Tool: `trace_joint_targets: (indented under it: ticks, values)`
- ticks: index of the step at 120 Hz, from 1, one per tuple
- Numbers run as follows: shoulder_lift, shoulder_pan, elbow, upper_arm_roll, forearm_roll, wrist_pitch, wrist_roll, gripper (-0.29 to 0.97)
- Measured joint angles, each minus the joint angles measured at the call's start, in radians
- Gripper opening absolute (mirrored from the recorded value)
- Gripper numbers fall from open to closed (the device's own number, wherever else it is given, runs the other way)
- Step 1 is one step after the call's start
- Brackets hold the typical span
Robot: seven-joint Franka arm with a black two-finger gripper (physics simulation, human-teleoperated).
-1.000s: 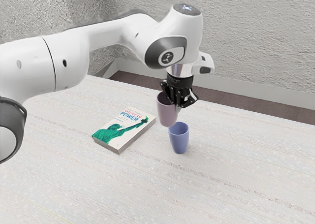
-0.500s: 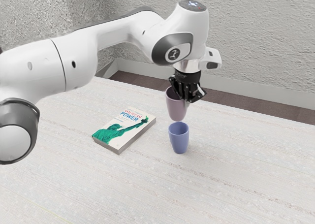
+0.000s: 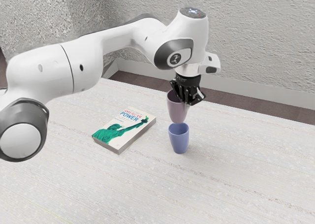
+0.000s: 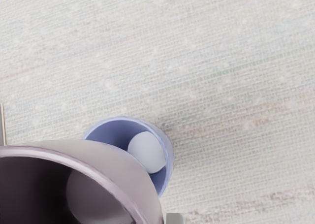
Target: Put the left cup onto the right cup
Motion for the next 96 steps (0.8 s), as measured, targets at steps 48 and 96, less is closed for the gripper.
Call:
trace_joint_targets:
  ticks: [48,96]
  values:
    - [0.025,0.03,0.024,-0.023,-0.006,0.016,0.014,-0.1]
    - [0.037,0.05,0.027,-0.032,-0.021,0.049,0.03,-0.1]
